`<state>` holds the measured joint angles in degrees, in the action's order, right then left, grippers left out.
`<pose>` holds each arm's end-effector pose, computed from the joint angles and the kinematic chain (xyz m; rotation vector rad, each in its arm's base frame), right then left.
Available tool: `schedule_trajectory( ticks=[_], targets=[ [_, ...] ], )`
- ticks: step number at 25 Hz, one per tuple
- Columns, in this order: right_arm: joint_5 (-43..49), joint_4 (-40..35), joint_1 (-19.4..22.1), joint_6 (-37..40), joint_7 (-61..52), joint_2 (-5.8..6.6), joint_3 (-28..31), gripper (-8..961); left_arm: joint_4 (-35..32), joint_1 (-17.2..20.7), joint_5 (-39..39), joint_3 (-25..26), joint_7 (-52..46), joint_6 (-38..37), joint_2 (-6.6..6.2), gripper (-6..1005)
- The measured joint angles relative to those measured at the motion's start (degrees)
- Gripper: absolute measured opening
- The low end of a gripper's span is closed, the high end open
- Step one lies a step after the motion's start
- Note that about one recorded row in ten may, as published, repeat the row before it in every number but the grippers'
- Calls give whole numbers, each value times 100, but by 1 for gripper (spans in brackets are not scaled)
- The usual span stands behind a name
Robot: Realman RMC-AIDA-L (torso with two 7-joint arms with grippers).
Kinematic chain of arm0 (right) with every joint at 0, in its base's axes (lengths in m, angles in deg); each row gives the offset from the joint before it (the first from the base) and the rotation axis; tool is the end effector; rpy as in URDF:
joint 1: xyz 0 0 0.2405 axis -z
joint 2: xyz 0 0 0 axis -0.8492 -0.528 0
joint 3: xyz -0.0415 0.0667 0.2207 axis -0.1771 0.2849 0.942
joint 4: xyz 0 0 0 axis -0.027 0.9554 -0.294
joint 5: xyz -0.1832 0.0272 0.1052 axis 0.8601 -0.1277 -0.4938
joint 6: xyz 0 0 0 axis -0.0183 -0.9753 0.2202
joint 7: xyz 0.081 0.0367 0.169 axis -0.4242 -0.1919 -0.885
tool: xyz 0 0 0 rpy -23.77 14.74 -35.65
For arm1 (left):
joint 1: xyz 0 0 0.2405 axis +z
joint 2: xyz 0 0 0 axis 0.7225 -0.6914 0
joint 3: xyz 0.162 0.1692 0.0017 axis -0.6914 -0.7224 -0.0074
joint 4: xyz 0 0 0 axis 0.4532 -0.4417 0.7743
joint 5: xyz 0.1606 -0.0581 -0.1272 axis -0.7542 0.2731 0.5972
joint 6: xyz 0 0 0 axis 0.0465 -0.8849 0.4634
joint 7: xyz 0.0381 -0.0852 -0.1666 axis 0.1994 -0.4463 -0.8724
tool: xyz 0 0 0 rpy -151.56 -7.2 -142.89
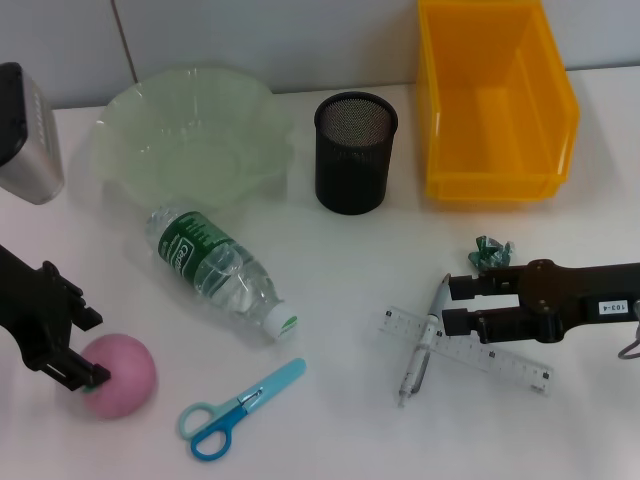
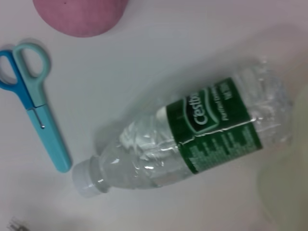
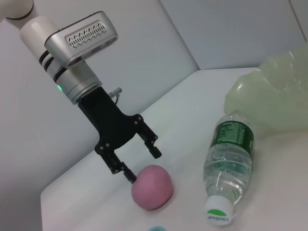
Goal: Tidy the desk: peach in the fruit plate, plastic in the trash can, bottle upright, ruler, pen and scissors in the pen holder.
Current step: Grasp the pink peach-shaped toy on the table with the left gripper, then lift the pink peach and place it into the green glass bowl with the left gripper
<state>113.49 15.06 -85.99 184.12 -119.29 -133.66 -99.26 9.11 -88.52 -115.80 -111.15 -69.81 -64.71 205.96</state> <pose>0.2532 0.2997 -0.0105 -2.8114 1.0036 0.7231 -0.2291 0.3465 0.0060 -2.9856 -0.3950 0.7283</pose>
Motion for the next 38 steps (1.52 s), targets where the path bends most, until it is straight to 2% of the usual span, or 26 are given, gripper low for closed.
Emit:
schedule_trajectory(
  ticks=[8, 22, 28, 32, 34, 35, 36, 37, 38],
  targets=[
    [-2, 0, 8, -9, -2, -2, 0, 711, 441, -225, -155, 14, -28, 121, 33, 673],
    [-4, -31, 14, -28, 13, 6, 0, 710, 534, -352, -185, 27, -100, -40, 123, 618],
    [-4, -40, 31, -29, 14, 7, 0, 710, 502, -370, -199, 68, -158, -62, 129, 363],
    [-4, -44, 35, -29, 17, 7, -1, 711, 473, -372, -179, 171, -181, -103, 117, 294],
    [-3, -45, 36, -28, 18, 8, 0, 711, 369, -404, -167, 496, -158, -234, 95, 260],
    [-3, -45, 36, -28, 22, 8, 0, 711, 369, -404, -167, 496, -158, -234, 95, 250],
    [-2, -44, 36, -27, 26, 7, 0, 711, 305, -425, -159, 687, -131, -297, 89, 241],
    [-2, -43, 36, -35, 35, 7, 0, 710, 152, -463, -104, 1085, -65, -436, 64, 231],
    [-2, -43, 36, -35, 35, 7, 0, 710, 152, -463, -104, 1085, -65, -436, 64, 222]
  ],
)
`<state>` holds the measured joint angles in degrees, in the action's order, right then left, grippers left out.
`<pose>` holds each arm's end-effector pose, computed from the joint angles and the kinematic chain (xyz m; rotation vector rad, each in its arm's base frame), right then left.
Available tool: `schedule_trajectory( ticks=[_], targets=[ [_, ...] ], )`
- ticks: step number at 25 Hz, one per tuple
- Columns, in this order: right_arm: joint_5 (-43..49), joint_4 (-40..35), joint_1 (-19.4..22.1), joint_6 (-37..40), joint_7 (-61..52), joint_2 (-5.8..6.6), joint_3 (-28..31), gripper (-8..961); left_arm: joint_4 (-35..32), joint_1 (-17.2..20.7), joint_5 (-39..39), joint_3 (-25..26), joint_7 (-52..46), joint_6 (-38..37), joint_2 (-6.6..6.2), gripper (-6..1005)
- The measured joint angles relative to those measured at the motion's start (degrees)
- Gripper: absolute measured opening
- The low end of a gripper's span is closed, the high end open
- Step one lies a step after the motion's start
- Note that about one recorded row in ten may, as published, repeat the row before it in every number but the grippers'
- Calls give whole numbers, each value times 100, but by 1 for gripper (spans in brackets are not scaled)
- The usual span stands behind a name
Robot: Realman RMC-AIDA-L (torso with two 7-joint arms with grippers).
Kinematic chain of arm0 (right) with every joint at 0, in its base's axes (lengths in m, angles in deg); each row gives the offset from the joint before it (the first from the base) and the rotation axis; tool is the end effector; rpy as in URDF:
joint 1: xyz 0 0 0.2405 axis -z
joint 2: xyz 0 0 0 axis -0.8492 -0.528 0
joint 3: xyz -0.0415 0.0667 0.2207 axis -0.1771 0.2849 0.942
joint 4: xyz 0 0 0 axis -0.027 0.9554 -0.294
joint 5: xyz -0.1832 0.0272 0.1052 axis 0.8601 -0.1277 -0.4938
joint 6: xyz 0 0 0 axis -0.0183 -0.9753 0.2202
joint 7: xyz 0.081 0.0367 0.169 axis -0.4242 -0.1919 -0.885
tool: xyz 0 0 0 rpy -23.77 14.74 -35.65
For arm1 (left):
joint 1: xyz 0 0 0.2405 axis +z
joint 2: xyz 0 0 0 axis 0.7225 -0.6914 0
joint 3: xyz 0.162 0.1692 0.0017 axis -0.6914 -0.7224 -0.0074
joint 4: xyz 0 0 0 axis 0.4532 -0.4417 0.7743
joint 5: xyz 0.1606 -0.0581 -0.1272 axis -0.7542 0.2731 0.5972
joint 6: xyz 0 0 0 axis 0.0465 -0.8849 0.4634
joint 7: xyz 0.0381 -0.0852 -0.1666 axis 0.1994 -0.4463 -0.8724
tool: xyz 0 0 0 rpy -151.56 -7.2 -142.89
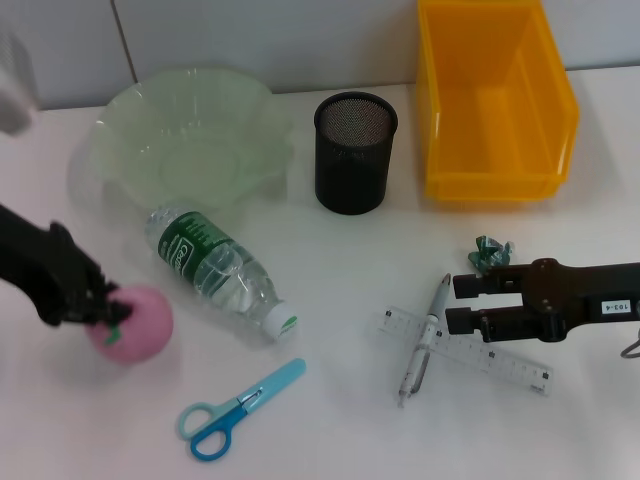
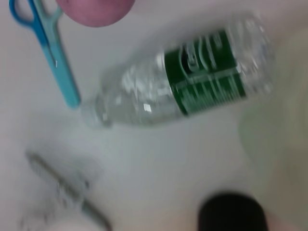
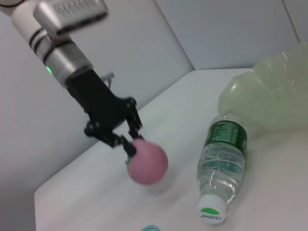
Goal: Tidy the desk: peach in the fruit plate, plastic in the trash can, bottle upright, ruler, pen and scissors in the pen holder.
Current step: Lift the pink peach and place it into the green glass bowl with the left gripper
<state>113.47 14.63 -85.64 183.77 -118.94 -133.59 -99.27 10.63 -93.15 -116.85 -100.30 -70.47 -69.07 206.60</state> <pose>0.2558 0.3002 -0.0089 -2.8028 0.9934 0.7118 -0.2071 0.3532 0.0152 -3.0077 -0.5133 0.5482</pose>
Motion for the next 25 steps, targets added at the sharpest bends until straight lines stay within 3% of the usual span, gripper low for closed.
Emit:
schedule_trajectory(
  ticks=[4, 6, 8, 11, 12, 14, 15, 16, 17, 20, 21, 23, 24, 25],
  targets=[
    [3, 1, -10, -32, 3, 0, 0, 711, 0, 0, 0, 0, 0, 0, 0, 184],
    [7, 4, -28, -37, 4, 0, 0, 711, -245, -18, 1029, 1042, -92, -231, -276, 168],
    [9, 4, -32, -39, 8, 0, 0, 711, -245, -21, 1461, 1318, -174, -22, -318, 157],
    [9, 3, -35, -42, 10, 0, 0, 711, -225, 0, 1736, 1414, -212, 335, -280, 142],
    [9, 2, -35, -42, 7, 0, 0, 711, -203, 88, 1959, 1405, -230, 1188, -76, 138],
    [9, 3, -34, -41, 6, 0, 0, 711, -202, 109, 1998, 1405, -228, 1468, -9, 129],
    [8, 5, -34, -39, 6, 0, 1, 711, -183, 141, 2066, 1381, -218, 1824, 74, 125],
    [6, 7, -36, -38, 6, 0, -1, 710, -183, 141, 2066, 1381, -218, 1824, 74, 120],
    [5, 6, -37, -36, 6, -1, 1, 710, 126, 245, 2463, 944, -211, 2855, 145, 116],
    [6, -10, -42, -29, 6, -1, 0, 710, 254, 268, 2615, 772, -223, 3141, 137, 102],
    [6, -17, -48, -21, 5, 0, 0, 710, 548, 320, 2912, 373, -255, 3751, 128, 98],
    [4, -29, -59, -14, -9, 2, 0, 710, 548, 320, 2912, 373, -255, 3751, 128, 72],
    [0, -33, -64, -14, -9, 3, 0, 711, 1175, 371, 3280, -279, -267, 4980, 148, 59],
    [0, -33, -64, -14, -9, 3, 0, 711, 1175, 371, 3280, -279, -267, 4980, 148, 57]
  ],
)
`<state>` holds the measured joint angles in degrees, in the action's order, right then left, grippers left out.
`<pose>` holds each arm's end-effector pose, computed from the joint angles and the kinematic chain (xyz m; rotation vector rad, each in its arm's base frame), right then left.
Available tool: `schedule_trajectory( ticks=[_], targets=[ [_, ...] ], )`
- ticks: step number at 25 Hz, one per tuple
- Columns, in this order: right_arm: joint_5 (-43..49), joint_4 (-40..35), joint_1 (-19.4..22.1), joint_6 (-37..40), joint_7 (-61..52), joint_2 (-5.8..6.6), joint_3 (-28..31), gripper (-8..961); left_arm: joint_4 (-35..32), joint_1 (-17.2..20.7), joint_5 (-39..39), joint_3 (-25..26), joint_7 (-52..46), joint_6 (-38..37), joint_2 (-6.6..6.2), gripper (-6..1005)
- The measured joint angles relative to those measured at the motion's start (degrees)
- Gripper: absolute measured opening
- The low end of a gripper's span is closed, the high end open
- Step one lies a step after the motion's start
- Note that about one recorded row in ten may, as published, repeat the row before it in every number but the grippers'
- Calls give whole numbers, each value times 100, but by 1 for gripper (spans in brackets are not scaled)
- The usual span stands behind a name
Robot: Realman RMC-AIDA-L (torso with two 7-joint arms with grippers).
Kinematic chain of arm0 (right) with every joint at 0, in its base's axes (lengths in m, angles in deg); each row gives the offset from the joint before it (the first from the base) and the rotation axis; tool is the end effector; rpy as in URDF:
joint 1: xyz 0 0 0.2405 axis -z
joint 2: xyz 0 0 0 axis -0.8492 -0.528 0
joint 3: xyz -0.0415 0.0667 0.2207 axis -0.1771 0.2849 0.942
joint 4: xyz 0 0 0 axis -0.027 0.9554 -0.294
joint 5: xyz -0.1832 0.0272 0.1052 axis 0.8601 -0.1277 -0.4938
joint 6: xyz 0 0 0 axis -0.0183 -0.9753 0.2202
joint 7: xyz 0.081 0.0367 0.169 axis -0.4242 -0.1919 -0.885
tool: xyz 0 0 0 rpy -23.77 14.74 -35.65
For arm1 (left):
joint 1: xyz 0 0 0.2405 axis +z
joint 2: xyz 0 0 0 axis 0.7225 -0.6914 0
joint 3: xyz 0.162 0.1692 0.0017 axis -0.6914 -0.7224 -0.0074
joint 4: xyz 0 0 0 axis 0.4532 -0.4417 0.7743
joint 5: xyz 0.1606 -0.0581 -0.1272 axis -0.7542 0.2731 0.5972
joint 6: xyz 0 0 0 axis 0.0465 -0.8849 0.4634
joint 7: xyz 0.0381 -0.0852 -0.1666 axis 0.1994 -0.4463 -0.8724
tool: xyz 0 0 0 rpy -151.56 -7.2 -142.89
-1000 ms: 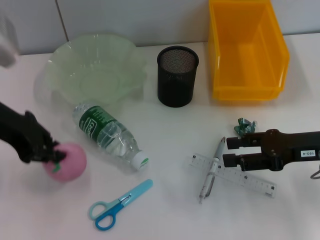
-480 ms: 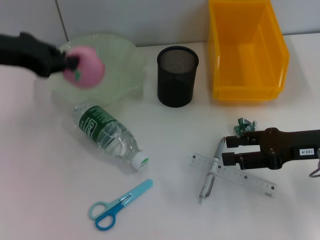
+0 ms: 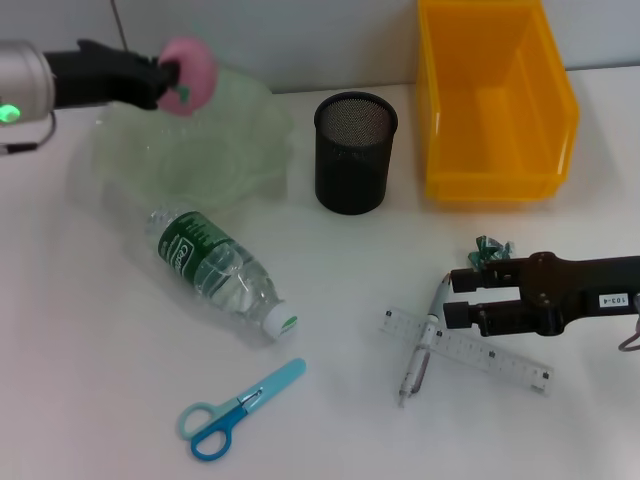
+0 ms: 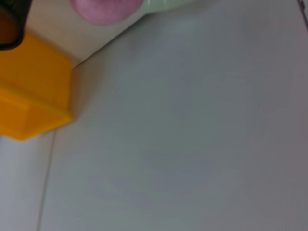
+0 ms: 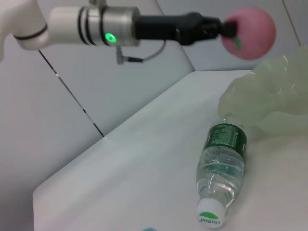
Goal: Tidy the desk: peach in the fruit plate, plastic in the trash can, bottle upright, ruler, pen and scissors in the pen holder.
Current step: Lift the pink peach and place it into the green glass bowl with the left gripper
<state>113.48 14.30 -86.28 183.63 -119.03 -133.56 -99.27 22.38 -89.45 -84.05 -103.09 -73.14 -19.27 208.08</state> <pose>0.2527 0.3042 -0.0079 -2.8075 0.9738 0.7072 -0.1745 0.4722 0.0022 -2.3851 -0.6308 -0.3165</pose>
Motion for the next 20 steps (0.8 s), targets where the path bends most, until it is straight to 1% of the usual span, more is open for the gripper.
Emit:
schedule_trajectory(
  ticks=[1, 3, 4, 6, 7, 12, 20],
  targets=[
    [-1, -1, -4, 0, 0, 0, 0, 711, 151, -5, 54, -160, 0, 245, 4, 55],
    [-1, -2, -21, 0, 1, 2, -2, 711, 151, -5, 54, -160, 0, 245, 4, 50],
    [-1, -3, -30, 4, 1, 2, -2, 711, 621, -6, 211, -625, 0, 1109, 19, 48],
    [6, -3, -36, 11, 1, 3, -3, 711, 760, -8, 282, -732, 0, 1285, 22, 44],
    [19, -3, -40, 24, 2, 4, -2, 711, 940, -22, 466, -842, 29, 1459, 20, 45],
    [25, -23, -50, 30, 12, 16, -11, 711, 1078, -18, 718, -865, 91, 1640, 23, 128],
    [35, -39, -38, 21, -4, 15, -8, 710, 1071, 1, 863, -866, 103, 1649, 21, 250]
  ],
)
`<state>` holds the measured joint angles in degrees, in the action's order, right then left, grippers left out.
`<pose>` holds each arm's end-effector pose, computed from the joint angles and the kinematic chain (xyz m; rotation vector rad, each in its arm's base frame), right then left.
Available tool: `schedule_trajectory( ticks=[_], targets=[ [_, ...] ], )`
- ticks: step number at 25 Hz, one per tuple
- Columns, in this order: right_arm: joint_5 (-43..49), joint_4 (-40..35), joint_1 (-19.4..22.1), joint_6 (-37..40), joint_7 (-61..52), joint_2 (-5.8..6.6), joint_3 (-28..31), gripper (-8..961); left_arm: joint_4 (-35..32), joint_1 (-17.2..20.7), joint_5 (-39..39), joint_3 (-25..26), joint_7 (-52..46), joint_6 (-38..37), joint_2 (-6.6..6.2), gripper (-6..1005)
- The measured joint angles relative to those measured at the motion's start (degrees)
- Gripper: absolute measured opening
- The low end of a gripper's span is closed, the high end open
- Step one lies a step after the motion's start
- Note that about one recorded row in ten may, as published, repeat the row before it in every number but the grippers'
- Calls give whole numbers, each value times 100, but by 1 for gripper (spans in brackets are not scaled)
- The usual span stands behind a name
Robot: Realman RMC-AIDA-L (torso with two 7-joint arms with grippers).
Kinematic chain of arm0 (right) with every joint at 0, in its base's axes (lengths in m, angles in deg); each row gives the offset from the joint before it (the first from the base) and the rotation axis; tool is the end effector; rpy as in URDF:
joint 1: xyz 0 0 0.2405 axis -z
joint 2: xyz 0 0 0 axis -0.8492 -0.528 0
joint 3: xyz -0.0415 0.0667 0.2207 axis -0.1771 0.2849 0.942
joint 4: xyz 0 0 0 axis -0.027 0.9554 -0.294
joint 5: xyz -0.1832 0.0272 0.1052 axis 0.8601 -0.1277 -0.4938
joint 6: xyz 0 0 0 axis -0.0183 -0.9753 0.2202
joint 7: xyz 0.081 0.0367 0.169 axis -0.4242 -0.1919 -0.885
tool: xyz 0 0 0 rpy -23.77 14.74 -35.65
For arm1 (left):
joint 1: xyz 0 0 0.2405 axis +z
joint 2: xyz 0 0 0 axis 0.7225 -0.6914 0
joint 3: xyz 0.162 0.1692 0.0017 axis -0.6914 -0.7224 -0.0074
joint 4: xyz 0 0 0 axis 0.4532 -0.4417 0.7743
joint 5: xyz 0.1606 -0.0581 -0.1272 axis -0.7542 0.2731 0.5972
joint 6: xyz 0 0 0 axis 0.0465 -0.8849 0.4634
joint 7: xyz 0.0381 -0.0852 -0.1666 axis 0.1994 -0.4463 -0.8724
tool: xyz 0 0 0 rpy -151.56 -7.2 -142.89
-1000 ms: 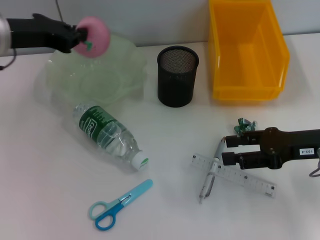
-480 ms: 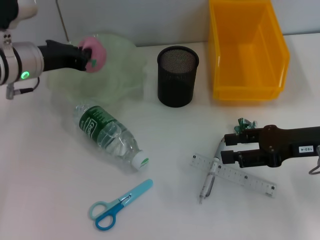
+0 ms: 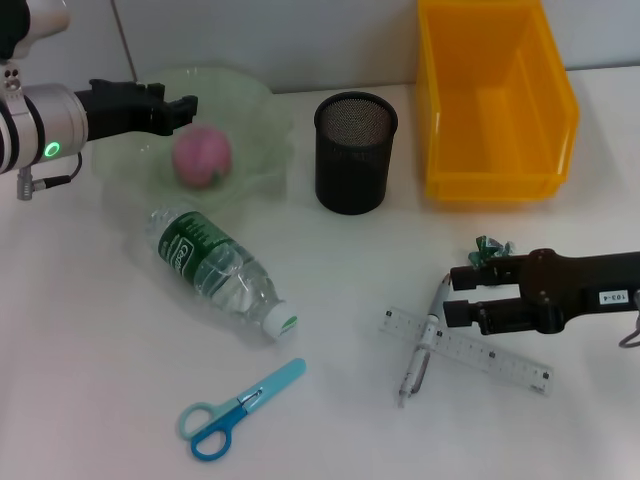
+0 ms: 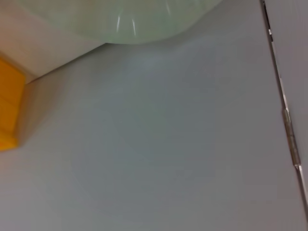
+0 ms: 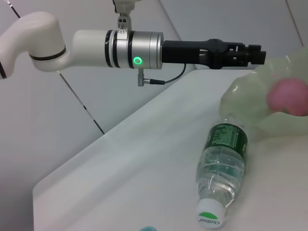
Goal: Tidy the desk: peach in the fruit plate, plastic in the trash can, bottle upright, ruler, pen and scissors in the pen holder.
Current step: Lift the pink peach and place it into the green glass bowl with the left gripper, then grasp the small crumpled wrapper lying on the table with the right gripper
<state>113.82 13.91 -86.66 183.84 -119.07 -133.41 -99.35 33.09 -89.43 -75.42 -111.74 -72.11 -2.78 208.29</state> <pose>0.2514 0.3057 -0.0065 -2.8183 0.9585 0.6944 -0.2017 0.4806 -0.0317 -2.2583 -0.7492 -0.2998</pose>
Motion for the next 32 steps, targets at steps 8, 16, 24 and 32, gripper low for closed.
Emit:
schedule_trajectory(
  ticks=[8, 16, 24, 32],
  targets=[
    [-15, -2, 42, 15, 14, -1, 11, 710, -76, 17, 295, 0, 35, -143, -9, 444],
    [-29, -283, 169, 76, 29, 24, 289, 708, -1001, 840, 2390, 94, 750, -3228, -96, 822],
    [18, -518, 187, 256, 27, 95, 512, 704, -485, 945, 1788, 23, 1095, -4961, -192, 828],
    [160, -548, 150, 195, 28, 100, 488, 700, 30, 1186, 1513, 48, 1901, -5366, -169, 826]
  ],
)
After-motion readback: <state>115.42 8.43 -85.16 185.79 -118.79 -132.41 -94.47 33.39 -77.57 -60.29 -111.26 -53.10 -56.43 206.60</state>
